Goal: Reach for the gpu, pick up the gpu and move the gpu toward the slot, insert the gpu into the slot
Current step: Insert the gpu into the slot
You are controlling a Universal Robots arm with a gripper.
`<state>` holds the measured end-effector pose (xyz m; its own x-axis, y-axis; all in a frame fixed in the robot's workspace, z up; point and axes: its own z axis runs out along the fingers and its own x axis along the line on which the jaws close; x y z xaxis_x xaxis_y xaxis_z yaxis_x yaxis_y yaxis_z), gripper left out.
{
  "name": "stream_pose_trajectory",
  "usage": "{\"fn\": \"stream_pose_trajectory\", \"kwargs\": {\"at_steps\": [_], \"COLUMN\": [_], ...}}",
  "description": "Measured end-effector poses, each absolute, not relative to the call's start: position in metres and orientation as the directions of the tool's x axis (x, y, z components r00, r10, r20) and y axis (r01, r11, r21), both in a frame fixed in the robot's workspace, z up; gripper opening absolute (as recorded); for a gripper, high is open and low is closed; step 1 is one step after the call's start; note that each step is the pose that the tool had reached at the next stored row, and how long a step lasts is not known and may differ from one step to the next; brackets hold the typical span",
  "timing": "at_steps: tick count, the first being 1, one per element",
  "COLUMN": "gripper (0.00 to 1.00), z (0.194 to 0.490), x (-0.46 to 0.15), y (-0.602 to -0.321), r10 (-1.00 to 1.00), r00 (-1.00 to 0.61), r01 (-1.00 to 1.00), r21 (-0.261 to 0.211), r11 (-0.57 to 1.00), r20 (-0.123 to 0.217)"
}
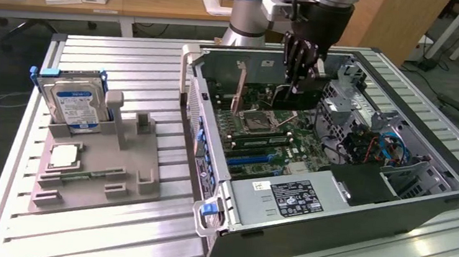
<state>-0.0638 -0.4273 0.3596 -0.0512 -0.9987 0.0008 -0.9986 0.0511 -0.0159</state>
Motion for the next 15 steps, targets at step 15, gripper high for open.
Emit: {"fn": "stream_pose_trajectory", "kwargs": {"at_steps": [15], "gripper": [0.26], "z": [0.332], "x": [-0.069], "y": [-0.438], "r10": [-1.0], "r00": [0.004], "r01": [-1.0], "r21": [-0.016], "r11": [-0.004], "r20": [-0.006]}}
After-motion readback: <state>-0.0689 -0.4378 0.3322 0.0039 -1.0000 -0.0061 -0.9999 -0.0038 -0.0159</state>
